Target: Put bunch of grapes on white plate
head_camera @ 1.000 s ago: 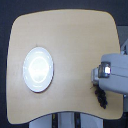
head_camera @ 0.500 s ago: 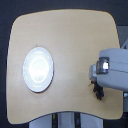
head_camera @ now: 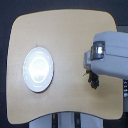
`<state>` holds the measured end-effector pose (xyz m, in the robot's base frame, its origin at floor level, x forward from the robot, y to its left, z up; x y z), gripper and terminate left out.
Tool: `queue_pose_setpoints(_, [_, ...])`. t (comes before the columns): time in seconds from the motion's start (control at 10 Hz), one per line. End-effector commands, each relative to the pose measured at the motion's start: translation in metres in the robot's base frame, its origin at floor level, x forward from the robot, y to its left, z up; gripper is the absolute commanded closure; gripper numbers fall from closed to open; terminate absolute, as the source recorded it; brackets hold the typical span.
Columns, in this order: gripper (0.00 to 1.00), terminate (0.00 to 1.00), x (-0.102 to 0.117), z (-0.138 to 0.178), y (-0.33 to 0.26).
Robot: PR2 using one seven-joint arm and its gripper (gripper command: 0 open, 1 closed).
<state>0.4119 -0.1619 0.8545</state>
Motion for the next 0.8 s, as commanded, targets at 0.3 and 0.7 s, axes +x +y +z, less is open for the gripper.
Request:
queue_pose_setpoints(0.3, [1.00,0.00,0.037,0.040,0.157])
queue_pose_setpoints(0.7, [1.00,0.00,0.046,0.024,0.250])
